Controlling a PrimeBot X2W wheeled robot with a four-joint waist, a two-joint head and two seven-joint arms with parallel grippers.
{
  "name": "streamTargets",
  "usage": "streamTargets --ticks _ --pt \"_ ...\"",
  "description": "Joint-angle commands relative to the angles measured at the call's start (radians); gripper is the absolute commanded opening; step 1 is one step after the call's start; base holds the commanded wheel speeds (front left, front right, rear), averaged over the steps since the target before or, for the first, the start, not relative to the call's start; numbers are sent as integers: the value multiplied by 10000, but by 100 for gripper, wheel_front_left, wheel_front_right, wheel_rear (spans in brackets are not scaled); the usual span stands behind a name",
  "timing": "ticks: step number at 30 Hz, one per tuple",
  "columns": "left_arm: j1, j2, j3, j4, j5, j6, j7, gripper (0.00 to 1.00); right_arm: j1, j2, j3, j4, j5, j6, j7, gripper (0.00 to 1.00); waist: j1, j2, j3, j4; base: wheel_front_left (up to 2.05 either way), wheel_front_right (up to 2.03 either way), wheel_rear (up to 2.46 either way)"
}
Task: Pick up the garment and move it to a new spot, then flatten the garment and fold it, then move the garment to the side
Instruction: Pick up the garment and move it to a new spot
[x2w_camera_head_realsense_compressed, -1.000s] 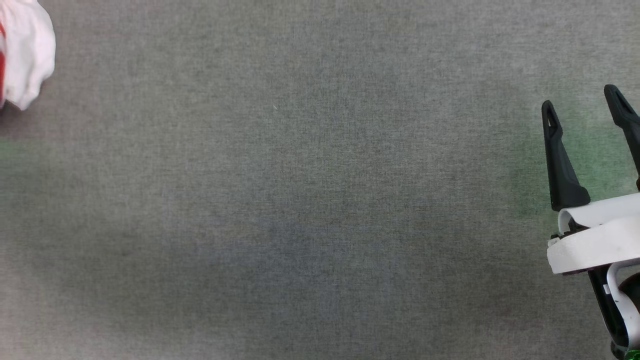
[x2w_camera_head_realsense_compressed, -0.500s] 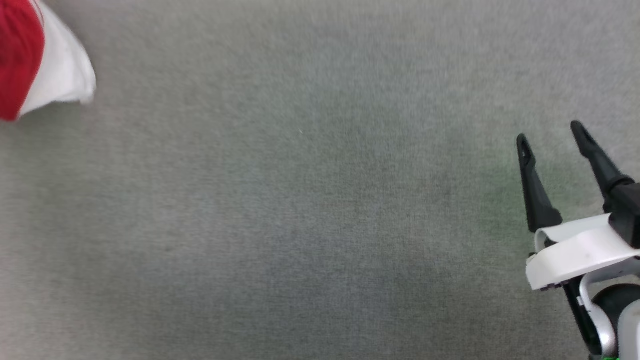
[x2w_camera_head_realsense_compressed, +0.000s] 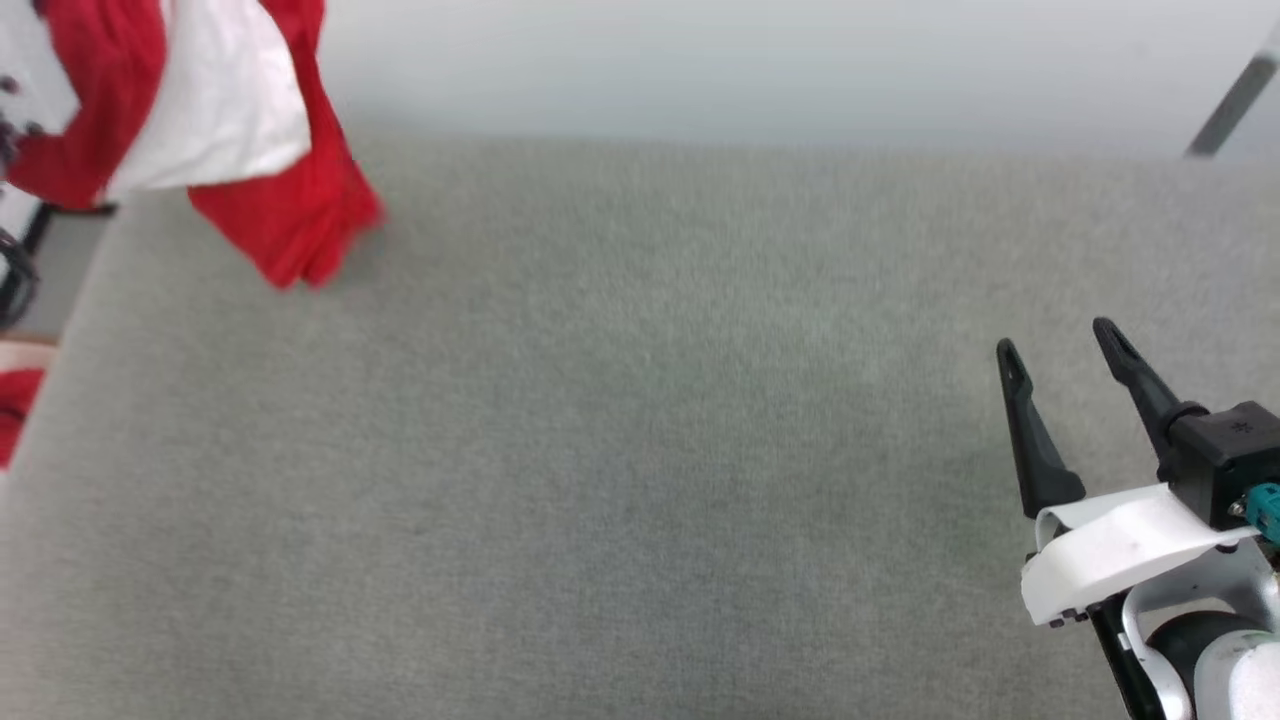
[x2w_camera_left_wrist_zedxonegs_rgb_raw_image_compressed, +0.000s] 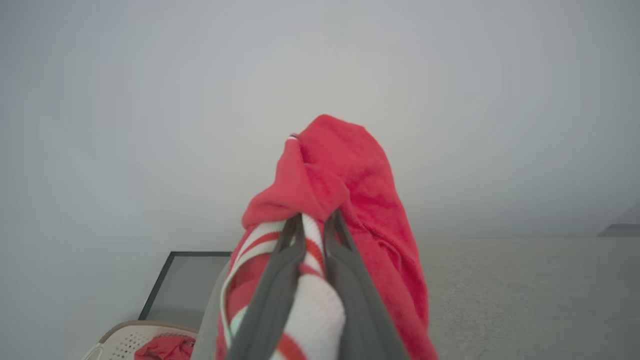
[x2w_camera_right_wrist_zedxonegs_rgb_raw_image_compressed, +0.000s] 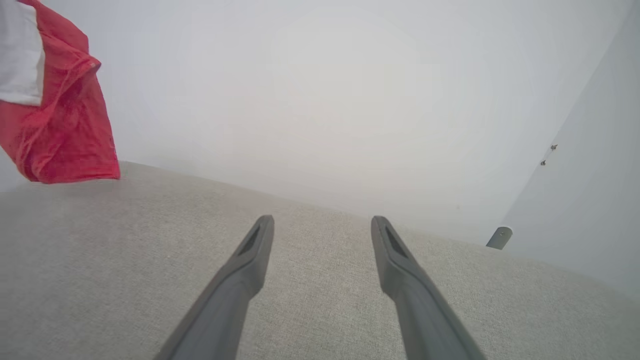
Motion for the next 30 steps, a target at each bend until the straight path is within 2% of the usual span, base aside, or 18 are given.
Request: streamTargets --ticks 1,8,20,26,30 --pt "289 62 -14 -281 -98 -45 104 0 137 34 -68 34 47 2 -60 100 0 0 -987 235 0 0 0" --pt "1834 429 150 -2785 -626 629 921 0 259 88 -278 201 -25 2 -121 100 0 0 -1576 -129 0 0 0" --pt "4550 1016 316 -8064 -1433 2639 2680 0 660 -61 -1407 269 -313 2 -198 100 0 0 -1951 -1454 0 0 0" --pt "5360 1042 161 -9751 -1509 3377 3145 0 621 -166 -1905 382 -451 2 -290 100 0 0 -1899 -2327 0 0 0" --pt "5794 913 -65 -10378 -1508 3761 3373 0 659 -155 -2134 483 -482 2 -379 100 0 0 -1834 -2874 0 0 0"
